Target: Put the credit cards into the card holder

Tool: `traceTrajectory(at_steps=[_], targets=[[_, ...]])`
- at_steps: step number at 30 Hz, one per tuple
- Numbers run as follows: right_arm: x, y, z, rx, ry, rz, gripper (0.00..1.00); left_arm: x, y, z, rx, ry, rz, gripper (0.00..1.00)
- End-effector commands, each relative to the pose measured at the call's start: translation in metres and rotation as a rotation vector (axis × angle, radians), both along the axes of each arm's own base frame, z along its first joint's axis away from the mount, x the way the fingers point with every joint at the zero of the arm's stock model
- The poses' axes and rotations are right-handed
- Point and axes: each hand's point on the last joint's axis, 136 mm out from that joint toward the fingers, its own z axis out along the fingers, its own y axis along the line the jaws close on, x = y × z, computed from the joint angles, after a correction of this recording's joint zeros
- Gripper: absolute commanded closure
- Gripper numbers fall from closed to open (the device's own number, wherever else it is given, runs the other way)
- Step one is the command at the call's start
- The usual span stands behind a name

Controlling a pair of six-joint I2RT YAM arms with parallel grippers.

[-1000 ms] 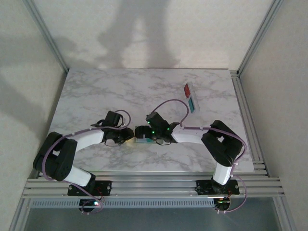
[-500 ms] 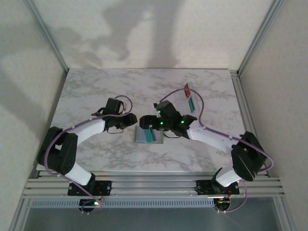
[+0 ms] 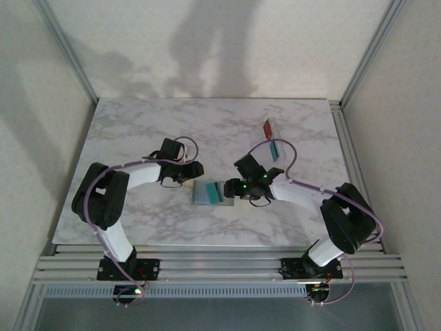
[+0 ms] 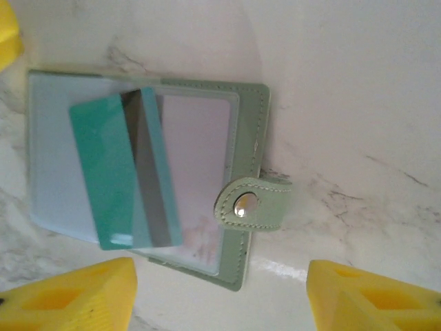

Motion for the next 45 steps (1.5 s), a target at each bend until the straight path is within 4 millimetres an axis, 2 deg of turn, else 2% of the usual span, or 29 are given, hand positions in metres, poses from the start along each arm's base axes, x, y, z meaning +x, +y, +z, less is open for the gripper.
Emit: traceTrajectory(at_steps=[1,5,10,14,17,19,20,22,24,25,29,31,35,36,39,41,45], targets=[[0.009,0.005,-0.013,-0.028,-0.006,0.036,0.45,0.000,-0.005,-0.002,0.023,-0.020,-0.045,0.46],[0.020,0.007,-0.024,-0.077,-0.021,0.055,0.59,-0.009,-0.005,-0.011,0.027,0.007,-0.065,0.48],[0.031,0.023,-0.026,-0.073,-0.057,0.154,0.85,-0.024,0.000,-0.012,0.035,0.021,-0.057,0.61],[0.038,0.039,-0.025,-0.060,-0.085,0.258,0.93,-0.049,0.006,-0.015,0.024,0.051,-0.059,0.65],[0.046,0.040,-0.028,-0.104,-0.115,0.302,0.92,-0.071,0.015,-0.021,0.039,0.084,-0.040,0.67],[0.049,0.040,-0.032,-0.133,-0.116,0.316,0.89,-0.081,0.021,-0.024,0.050,0.099,-0.016,0.67],[0.058,0.032,-0.033,-0.140,-0.108,0.293,0.87,-0.085,0.025,-0.025,0.062,0.103,0.003,0.67],[0.060,0.028,-0.032,-0.146,-0.110,0.282,0.81,-0.085,0.032,-0.024,0.087,0.095,0.031,0.63],[0.059,0.023,-0.027,-0.162,-0.114,0.275,0.72,-0.083,0.037,-0.021,0.109,0.077,0.055,0.62],[0.059,0.021,-0.024,-0.172,-0.117,0.273,0.71,-0.081,0.038,-0.018,0.113,0.070,0.062,0.62],[0.052,0.015,0.000,-0.169,-0.143,0.293,0.61,-0.076,0.038,-0.007,0.115,0.047,0.065,0.63],[0.042,0.023,0.011,-0.117,-0.139,0.356,0.55,-0.078,0.038,0.000,0.107,0.042,0.067,0.66],[0.024,0.046,0.028,-0.010,-0.097,0.417,0.54,-0.088,0.028,0.021,0.005,0.025,0.056,0.73],[0.012,0.063,0.034,0.055,-0.085,0.453,0.54,-0.091,0.025,0.025,-0.023,0.021,0.053,0.74],[-0.007,0.096,0.045,0.241,-0.034,0.503,0.55,-0.098,0.017,0.029,-0.082,0.030,0.036,0.78],[-0.012,0.111,0.045,0.299,-0.016,0.525,0.55,-0.100,0.016,0.025,-0.100,0.041,0.039,0.80],[-0.013,0.128,0.030,0.344,0.031,0.523,0.56,-0.102,0.013,0.016,-0.115,0.068,0.038,0.86]])
